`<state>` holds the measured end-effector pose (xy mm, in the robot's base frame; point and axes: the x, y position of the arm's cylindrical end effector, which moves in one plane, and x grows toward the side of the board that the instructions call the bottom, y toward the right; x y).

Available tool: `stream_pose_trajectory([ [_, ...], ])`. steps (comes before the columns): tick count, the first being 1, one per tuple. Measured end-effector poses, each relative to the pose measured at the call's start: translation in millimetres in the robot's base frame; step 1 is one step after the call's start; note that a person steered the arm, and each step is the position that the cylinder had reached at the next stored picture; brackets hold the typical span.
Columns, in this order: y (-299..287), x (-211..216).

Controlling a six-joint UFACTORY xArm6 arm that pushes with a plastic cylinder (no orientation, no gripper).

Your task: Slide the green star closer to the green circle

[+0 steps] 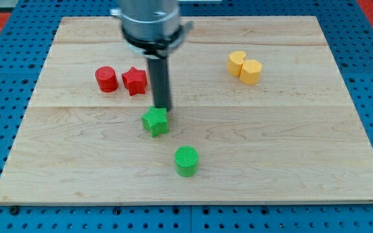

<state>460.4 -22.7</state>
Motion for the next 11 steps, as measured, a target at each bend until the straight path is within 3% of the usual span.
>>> stream_pose_trajectory([
  [1,30.8,49.1],
  [2,29.9,-15.1],
  [4,-33.8,7.0],
  [6,-11.1,54.3],
  [7,-27.7,24.4],
  [8,-80.8,40.4],
  [10,-35.1,69.3],
  [11,-48.5,67.6],
])
